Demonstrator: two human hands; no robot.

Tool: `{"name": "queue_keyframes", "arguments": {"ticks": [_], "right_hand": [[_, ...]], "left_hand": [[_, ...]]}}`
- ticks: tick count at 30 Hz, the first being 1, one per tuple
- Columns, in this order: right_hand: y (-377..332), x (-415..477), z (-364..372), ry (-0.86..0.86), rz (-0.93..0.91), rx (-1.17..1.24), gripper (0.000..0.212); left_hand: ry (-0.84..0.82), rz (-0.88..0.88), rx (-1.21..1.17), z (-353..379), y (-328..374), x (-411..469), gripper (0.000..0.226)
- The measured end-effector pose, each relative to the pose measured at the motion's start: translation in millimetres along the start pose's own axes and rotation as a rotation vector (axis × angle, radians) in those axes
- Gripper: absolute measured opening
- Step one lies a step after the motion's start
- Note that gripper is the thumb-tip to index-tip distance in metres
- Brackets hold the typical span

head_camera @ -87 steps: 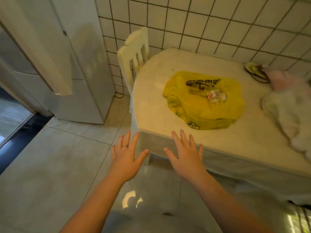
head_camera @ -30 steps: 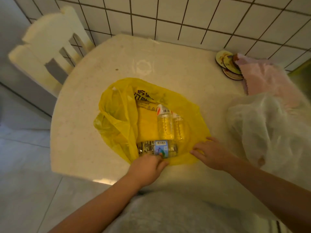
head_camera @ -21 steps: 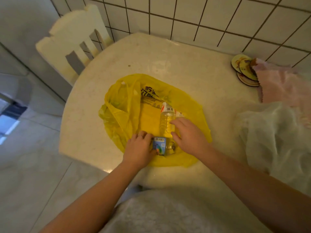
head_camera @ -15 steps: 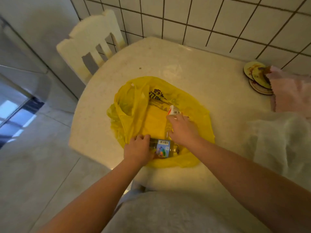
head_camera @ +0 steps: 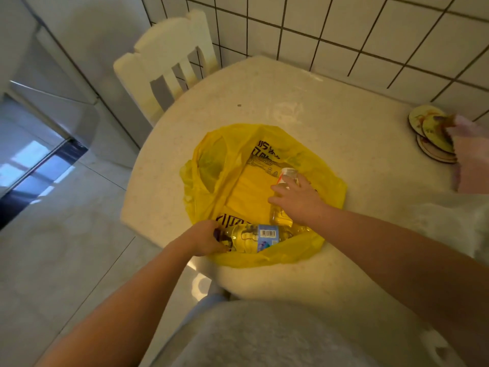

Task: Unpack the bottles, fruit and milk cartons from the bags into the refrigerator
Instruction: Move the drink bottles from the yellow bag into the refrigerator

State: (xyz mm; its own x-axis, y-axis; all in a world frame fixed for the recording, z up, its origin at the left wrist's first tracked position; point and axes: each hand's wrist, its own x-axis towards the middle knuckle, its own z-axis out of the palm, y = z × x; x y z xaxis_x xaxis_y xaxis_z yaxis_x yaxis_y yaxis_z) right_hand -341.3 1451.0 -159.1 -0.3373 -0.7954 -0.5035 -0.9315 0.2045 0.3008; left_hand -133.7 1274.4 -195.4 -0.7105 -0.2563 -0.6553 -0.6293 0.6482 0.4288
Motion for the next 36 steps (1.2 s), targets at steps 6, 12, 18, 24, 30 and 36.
{"name": "queue_keyframes", "arguments": {"ticks": [6,12,18,24,30,36], "right_hand": [[7,-2,5,0.111,-0.074,-0.006,0.062],[12,-10,6,0.261,-0.019,0.157,0.071],[12,-21,-12,0.581,0.175,0.902,0.063],[15,-61,-41,0.819,0.5,1.887,0.051],[14,-92,-35,0.844,0.525,2.452,0.066],[5,-101,-23,0.61,0.512,2.903,0.06]], "left_hand": [[-0.041,0.046,-0.556,-8,-15,-30,0.038],[0.24,0.08,-0.828,-16,9,-53,0.024],[0.416,0.028,-0.915,-25,46,-58,0.035],[0.55,0.02,-0.533,-27,82,-64,0.033],[0.696,0.051,-0.134,-30,109,-87,0.024],[0.943,0.018,-0.268,-36,92,-133,0.023]]}}
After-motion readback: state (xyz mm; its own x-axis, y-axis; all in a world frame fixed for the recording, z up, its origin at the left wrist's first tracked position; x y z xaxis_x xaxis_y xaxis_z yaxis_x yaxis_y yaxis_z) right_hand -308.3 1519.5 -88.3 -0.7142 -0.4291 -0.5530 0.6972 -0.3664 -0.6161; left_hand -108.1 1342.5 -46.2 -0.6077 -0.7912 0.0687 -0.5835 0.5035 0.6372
